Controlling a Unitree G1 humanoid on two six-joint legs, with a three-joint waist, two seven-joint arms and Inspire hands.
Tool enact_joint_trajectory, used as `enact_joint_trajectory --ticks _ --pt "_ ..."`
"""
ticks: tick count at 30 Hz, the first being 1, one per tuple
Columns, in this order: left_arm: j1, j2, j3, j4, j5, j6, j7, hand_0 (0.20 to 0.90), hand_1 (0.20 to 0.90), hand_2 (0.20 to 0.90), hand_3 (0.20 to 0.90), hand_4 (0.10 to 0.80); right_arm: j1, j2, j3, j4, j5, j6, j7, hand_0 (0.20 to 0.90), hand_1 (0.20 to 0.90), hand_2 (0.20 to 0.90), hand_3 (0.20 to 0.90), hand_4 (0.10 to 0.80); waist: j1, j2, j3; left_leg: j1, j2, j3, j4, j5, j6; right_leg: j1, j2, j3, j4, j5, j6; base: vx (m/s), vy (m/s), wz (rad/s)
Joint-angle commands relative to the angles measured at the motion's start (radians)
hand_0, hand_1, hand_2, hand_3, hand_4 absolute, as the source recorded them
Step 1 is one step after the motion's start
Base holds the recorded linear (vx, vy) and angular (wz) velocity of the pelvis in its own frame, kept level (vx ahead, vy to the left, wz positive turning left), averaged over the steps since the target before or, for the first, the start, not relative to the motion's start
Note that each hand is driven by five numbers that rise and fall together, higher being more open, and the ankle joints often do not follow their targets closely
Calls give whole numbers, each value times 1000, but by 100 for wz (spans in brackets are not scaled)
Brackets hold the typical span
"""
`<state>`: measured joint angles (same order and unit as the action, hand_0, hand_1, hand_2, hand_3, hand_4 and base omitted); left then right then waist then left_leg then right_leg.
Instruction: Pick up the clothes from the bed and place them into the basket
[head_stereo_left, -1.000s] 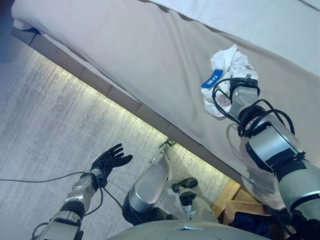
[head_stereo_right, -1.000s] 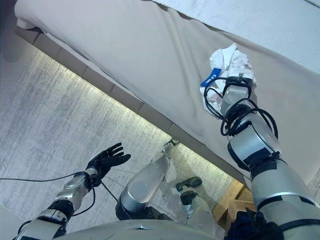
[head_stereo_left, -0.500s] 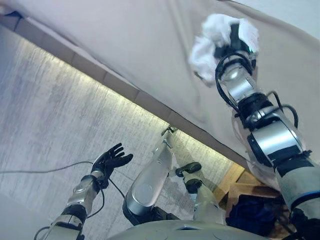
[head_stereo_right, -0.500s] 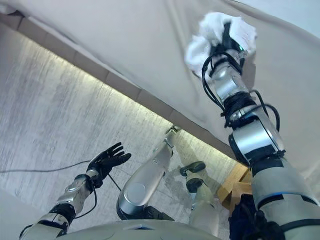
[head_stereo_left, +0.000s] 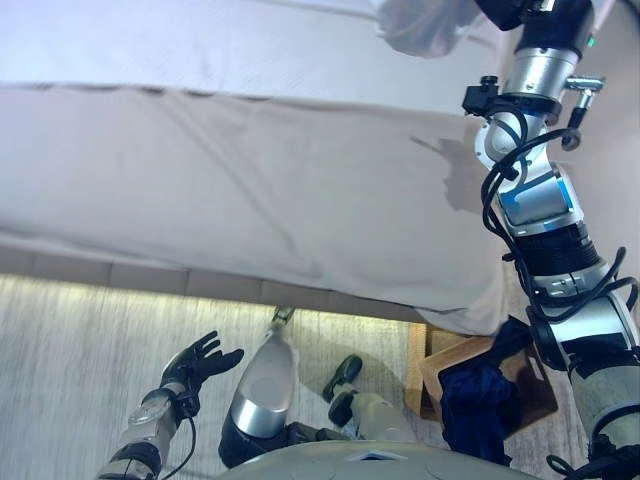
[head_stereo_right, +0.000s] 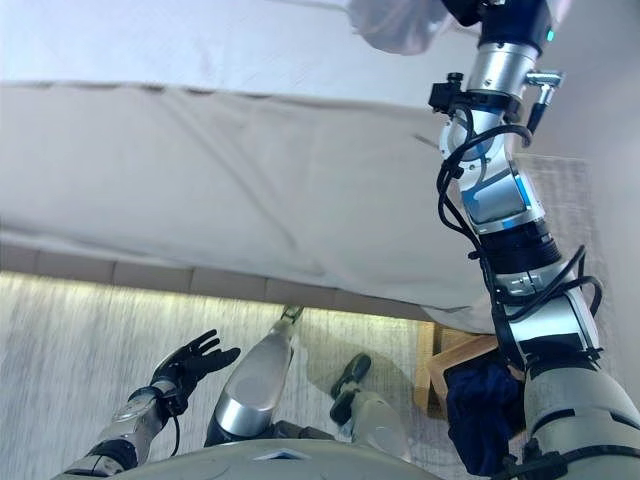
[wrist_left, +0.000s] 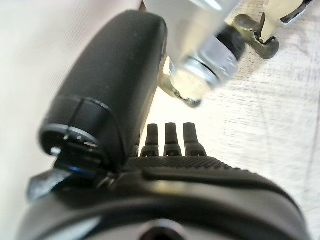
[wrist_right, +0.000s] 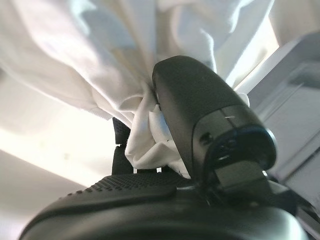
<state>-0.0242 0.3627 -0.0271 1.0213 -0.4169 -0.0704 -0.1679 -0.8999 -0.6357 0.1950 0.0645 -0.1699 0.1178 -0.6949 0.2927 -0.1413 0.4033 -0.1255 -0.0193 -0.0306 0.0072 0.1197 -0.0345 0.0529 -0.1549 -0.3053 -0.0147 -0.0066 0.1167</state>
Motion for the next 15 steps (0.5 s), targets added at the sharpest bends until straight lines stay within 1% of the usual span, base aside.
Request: enact_joint_trajectory --ticks 1,2,4,6,7,8,9,12,15 --pt "37 -23 -85 46 58 11 20 900 900 900 900 800 16 -141 -10 -52 -49 -2 -67 300 300 300 200 100 -77 78 -267 124 4 13 -80 -126 26 23 84 5 6 -44 -38 38 -70 -65" --pt "23 -31 -90 42 53 32 28 900 900 900 900 800 43 -168 -32 -57 -45 0 -66 300 300 300 200 100 -111 87 -285 139 5 34 -84 -131 29 20 84 21 2 -38 -39 25 -56 -50" --pt "12 -40 -93 36 63 51 26 900 900 900 900 800 102 -201 -76 -57 -29 12 -66 300 300 300 200 100 -153 100 -300 164 5 65 -84 -143 32 24 84 46 1 -36 -42 3 -88 -47" --pt "8 -40 -98 34 71 57 24 900 900 900 900 800 142 -213 -108 -48 -18 26 -64 300 300 300 200 100 -175 103 -306 176 6 82 -83 -151 35 24 87 64 5 -37 -45 7 -113 -33" --pt "4 -43 -99 33 79 68 21 900 900 900 900 800 187 -217 -137 -38 -10 30 -48 300 300 300 200 100 -196 107 -312 187 7 94 -81 -159 38 26 88 78 8 -41 -47 52 -161 -42" --pt "2 -46 -98 34 91 81 17 900 900 900 900 800 264 -221 -186 -20 9 17 -21 300 300 300 200 100 -229 112 -318 203 9 115 -75 -171 43 28 93 100 15 -45 -51 53 -137 -41" --pt "2 -45 -99 34 94 82 16 900 900 900 900 800 272 -221 -192 -21 6 19 -20 300 300 300 200 100 -229 111 -318 205 9 117 -74 -173 43 28 93 103 16 -46 -51 57 -139 -54" --pt "4 -39 -108 30 113 101 6 900 900 900 900 800 404 -207 -255 44 38 34 65 300 300 300 200 100 -280 119 -322 234 12 147 -63 -194 47 35 104 143 19 -50 -58 72 -179 -51" --pt "4 -36 -113 29 124 109 -3 900 900 900 900 800 473 -191 -277 80 47 31 103 300 300 300 200 100 -300 124 -320 244 15 163 -51 -204 49 39 108 160 21 -50 -61 69 -142 -37"
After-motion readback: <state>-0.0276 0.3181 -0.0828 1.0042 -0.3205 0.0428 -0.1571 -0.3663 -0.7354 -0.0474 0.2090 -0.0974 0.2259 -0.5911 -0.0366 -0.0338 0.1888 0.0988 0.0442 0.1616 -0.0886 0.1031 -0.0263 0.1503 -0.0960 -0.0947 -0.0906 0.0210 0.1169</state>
